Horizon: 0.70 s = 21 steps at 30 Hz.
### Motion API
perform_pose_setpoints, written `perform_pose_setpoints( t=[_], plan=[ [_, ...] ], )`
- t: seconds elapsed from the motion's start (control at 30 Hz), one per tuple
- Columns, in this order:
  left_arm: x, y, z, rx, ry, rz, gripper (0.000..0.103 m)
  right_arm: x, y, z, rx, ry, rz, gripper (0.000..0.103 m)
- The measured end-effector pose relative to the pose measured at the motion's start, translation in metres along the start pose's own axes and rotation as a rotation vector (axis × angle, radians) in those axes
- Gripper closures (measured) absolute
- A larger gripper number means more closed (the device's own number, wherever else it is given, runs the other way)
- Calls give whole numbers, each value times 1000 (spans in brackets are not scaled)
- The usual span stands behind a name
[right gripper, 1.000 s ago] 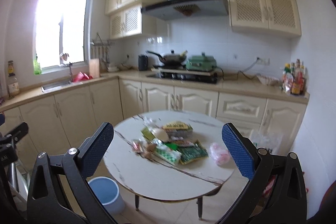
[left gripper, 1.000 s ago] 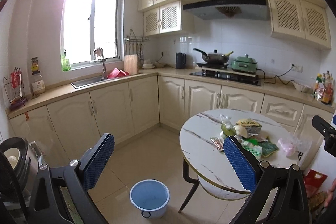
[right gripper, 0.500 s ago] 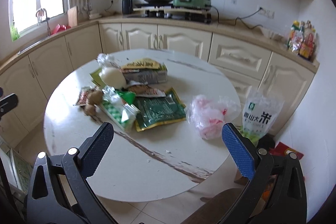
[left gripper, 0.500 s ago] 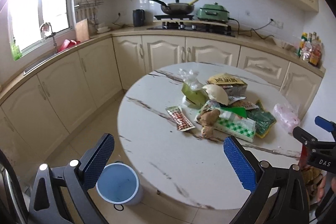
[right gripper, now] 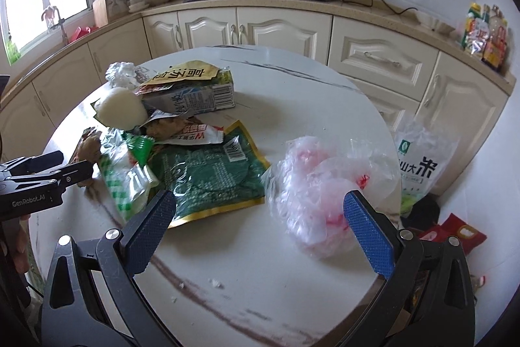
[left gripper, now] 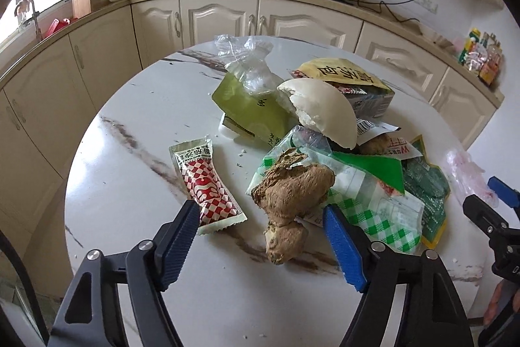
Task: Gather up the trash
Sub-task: 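Reach both tools toward the trash pile on the marble table, then grasp the ginger root with the left tool while the right tool grasps the white bun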
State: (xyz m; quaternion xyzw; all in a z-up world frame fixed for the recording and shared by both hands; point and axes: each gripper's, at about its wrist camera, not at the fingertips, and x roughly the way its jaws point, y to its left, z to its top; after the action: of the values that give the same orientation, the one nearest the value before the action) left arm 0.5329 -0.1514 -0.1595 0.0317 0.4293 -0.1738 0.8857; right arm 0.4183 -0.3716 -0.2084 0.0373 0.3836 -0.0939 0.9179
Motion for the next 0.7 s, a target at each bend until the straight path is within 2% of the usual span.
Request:
perform_pose_setpoints(
  t=[0.03,0.1,0.13,0.17,0.4,0.7],
  plan=[
    [6,-4,3,0,-12,-7,34,2,-1,1,-1,1,1,0],
    [9,-1,8,-2,-19,-41,49,8,-4,4,-2,5,-3,0],
    [10,1,11,-4,-22,-67,62,10,-5,5,-3,8,-4,0],
    [10,2,9,1,-27,-80,66,12,-7,7,-2,8,-2,0],
    [-4,29,-4,-7,-65,-111,70,12,10,21,-20,-22,66,0],
    [-59,52,-29,-38,-127,-90,70,41,87,63,-73,-29,249,0]
  ],
)
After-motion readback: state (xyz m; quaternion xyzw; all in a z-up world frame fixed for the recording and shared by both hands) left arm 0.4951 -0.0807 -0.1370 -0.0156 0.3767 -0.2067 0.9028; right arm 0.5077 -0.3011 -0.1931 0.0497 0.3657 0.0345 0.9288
